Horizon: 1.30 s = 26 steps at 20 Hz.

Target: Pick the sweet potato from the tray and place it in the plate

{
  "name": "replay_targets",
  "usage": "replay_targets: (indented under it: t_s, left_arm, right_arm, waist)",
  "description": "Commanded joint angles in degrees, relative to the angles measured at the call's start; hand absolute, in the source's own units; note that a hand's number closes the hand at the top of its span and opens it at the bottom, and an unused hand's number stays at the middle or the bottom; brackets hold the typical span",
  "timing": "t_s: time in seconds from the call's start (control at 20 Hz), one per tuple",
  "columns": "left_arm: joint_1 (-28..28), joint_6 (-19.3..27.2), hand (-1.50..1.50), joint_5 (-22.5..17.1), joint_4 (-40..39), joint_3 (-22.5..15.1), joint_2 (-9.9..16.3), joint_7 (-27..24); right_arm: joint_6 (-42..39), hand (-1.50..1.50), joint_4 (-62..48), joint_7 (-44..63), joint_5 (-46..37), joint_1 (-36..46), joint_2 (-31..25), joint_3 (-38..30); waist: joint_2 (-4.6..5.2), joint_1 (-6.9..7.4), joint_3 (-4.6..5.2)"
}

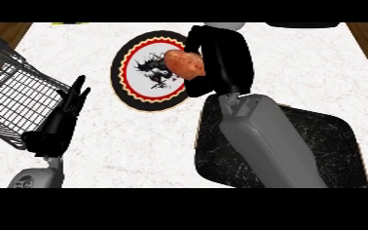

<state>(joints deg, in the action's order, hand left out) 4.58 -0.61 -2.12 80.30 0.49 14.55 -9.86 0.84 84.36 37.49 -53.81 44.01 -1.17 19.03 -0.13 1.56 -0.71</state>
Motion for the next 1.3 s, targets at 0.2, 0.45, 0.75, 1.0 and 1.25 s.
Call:
replay_targets:
  t_s: [0.2, 0.45, 0.75, 1.0, 1.25]
  left_arm:
    - [2.7, -4.1, 0.00, -2.4, -4.7, 1.8, 1.9, 3.2]
    - [0.0, -2.9, 0.00, -0.3, -3.0, -1.2, -0.8, 2.1]
    - [2.0, -2.3, 0.00, 0.1, -4.2, -0.9, -1.3, 2.7]
    - [3.8, -2.1, 0.00, -0.2, -0.4, -1.3, -1.4, 7.2]
    - [2.5, -3.3, 0.00, -0.5, -2.1, -0.1, -0.4, 4.9]
  right_arm:
    - [15.0, 1.50, -22.9, -0.5, 6.8, 10.2, 1.1, 5.9]
    - [18.8, 1.50, -34.3, -0.8, 13.2, 20.0, 1.2, 6.7]
    - [31.9, -1.50, -41.5, 3.1, 20.2, 21.7, 1.2, 7.8]
    - [37.1, -1.50, -45.0, 2.8, 29.4, 22.0, 1.2, 10.6]
    - [49.8, -1.50, -41.8, -3.9, 34.6, 20.3, 1.2, 8.7]
  waist:
    - [1.06, 1.54, 0.78]
    - [1.20, 3.01, 0.80]
    - [1.53, 3.60, 0.83]
    - [1.47, 4.47, 0.73]
    - [1.46, 3.64, 0.70]
